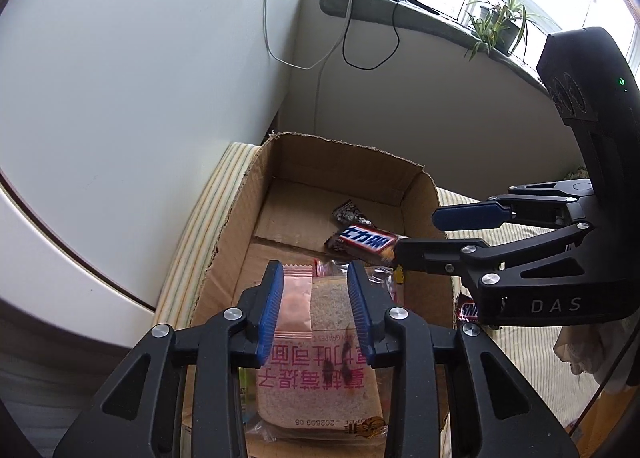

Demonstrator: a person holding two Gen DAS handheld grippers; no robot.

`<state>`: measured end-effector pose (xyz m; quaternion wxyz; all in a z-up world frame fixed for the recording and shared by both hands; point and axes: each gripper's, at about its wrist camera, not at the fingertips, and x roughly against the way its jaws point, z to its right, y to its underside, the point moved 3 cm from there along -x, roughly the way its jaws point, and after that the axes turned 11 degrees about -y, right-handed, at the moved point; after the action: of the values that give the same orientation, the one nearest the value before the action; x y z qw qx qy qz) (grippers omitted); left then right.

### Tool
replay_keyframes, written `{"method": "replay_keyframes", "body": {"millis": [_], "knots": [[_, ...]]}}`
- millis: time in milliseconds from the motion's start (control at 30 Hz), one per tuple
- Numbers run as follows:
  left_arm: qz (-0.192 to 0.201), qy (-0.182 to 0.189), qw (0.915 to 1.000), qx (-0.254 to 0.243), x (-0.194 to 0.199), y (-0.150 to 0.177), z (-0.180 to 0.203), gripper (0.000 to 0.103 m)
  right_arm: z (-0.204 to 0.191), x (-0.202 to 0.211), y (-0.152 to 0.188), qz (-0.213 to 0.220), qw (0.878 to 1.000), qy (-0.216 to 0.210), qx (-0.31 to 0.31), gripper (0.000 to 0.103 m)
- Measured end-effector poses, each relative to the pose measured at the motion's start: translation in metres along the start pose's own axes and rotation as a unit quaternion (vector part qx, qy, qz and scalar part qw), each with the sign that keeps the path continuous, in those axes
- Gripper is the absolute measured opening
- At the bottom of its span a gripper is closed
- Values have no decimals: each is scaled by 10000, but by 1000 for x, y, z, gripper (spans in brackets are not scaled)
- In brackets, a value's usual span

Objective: Organize snacks
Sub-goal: 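Open right tool over box while left tool releases pink candy inside, then move both tools back to the Snickers bar and green mint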

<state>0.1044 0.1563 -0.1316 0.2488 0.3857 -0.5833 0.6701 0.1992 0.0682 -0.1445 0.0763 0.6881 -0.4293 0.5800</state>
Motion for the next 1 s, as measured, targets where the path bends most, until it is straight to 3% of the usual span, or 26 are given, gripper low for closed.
{"method": "replay_keyframes", "body": {"millis": [533,800,1000], "knots": [[16,51,10000,-13,14,2,15,32,43,49,32,133,9996,186,-146,54],[8,168,9999,22,28,12,31,32,67,53,70,-211,9993,287,-68,54],[-18,372,9993,-4,40,29,61,32,77,43,95,-443,9989,138,45,54]]}}
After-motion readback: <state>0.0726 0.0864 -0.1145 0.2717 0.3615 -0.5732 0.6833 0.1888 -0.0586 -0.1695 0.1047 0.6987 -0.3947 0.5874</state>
